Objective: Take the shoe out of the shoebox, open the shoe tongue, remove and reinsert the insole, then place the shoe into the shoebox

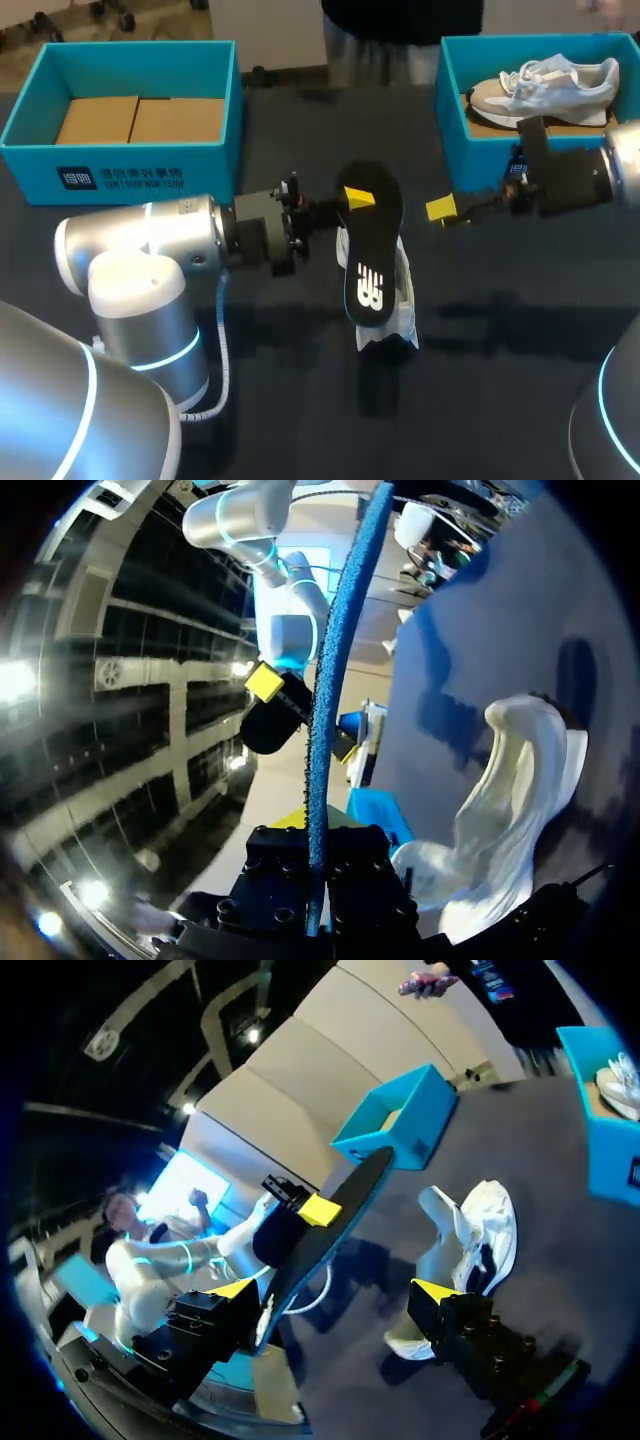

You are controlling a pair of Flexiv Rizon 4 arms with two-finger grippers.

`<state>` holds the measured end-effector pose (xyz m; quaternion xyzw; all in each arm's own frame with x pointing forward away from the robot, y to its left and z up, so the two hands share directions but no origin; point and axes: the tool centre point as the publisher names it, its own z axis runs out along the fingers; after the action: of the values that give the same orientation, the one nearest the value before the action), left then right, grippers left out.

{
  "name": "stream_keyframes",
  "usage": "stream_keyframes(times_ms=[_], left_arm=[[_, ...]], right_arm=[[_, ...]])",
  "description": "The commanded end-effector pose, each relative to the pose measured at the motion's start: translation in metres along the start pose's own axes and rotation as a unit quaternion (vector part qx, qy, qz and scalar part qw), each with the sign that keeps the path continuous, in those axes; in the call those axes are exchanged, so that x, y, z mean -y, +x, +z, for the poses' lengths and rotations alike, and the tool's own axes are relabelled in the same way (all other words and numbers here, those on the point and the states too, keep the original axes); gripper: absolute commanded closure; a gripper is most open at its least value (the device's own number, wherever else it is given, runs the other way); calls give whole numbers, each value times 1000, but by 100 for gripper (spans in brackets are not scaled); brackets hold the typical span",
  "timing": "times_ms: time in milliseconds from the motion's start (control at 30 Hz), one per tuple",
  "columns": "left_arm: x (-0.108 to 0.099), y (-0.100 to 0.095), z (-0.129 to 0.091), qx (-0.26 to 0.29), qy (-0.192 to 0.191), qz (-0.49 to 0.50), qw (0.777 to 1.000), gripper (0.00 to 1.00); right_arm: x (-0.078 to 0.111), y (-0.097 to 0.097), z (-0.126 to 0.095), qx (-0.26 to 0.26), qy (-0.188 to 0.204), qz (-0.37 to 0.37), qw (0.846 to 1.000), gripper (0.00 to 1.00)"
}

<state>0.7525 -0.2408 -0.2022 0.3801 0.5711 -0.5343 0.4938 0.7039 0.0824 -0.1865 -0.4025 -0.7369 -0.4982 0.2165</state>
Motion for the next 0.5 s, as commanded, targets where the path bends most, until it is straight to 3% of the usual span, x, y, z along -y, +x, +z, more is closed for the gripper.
stream_keyframes(times_ms=[33,100,267,500], left_arm=[[1,-1,-8,-44,10,-81,996,100],[3,-2,-13,-54,14,-120,991,100],[11,-7,-22,-71,33,-216,973,100],[18,-12,-27,-83,49,-311,946,100]], right_arm=[[-1,0,-12,26,9,-92,995,0],[-2,0,-13,61,55,-155,985,0],[3,1,-23,67,38,-276,958,0],[6,-4,-30,62,48,-292,953,0]])
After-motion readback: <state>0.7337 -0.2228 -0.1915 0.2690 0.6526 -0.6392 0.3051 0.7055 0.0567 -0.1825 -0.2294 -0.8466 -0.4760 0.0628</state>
